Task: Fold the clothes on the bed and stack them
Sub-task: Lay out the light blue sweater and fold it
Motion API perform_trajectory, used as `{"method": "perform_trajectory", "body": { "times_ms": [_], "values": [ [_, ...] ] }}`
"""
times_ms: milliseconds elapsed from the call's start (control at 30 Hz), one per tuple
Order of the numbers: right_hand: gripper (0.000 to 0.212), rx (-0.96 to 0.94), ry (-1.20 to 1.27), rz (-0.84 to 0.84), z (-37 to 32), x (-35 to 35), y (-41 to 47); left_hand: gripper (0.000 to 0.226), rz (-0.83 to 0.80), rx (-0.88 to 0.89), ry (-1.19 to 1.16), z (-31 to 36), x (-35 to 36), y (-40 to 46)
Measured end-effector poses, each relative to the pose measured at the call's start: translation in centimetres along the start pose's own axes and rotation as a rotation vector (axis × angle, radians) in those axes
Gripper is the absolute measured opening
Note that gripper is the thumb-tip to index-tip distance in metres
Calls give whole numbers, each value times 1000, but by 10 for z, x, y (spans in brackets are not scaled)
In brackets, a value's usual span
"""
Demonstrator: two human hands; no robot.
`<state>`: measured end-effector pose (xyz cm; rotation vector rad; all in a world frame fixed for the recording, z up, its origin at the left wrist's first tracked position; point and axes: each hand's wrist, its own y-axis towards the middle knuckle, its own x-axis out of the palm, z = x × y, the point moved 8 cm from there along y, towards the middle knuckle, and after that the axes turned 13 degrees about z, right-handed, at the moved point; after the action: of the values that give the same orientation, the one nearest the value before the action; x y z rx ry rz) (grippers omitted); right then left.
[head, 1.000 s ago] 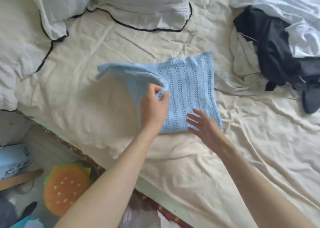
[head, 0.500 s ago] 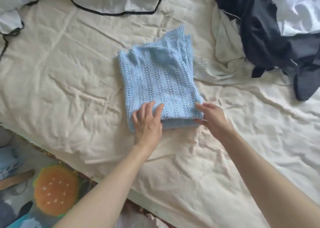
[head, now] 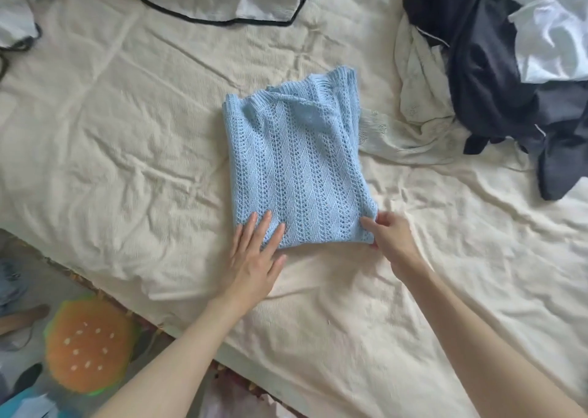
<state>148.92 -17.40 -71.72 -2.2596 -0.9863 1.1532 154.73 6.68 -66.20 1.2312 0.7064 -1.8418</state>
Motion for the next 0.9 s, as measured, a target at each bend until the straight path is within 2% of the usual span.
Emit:
{"method": "perform_trajectory", "body": {
  "times_ms": [67,133,200,300,367,500,600,700,833,900],
  "values": [
    [24,-82,-64,34,-10,-1,1,40,47,-169,-200,-9,-3,2],
    [28,-86,-51,29,-14,2,4,34,180,-384,-331,-28,-11,5],
    [26,-17,-4,-25,-12,8,6,43,268,-640,-425,-50,-12,3],
    [18,177,160,-151,-3,20,2,52,209,-1023,-651,-66,6,-10],
    [15,230,234,-171,-3,22,-1,52,171,-1088,-752,-69,13,-15],
    [9,253,340,-169,-9,22,-14,56,83,-1098,-926,-71,16,-19],
    [9,192,370,-197,-18,18,-34,54,129,-1082,-947,-72,2,-21],
    [19,167,351,-199,-13,3,-54,54,132,-1113,-947,-75,-16,-38],
    [4,285,285,-243,25,-17,-98,54,-11,-1227,-998,-71,-32,-89],
    [3,392,263,-268,56,-24,-125,54,-99,-1296,-993,-63,-37,-122]
  ]
}}
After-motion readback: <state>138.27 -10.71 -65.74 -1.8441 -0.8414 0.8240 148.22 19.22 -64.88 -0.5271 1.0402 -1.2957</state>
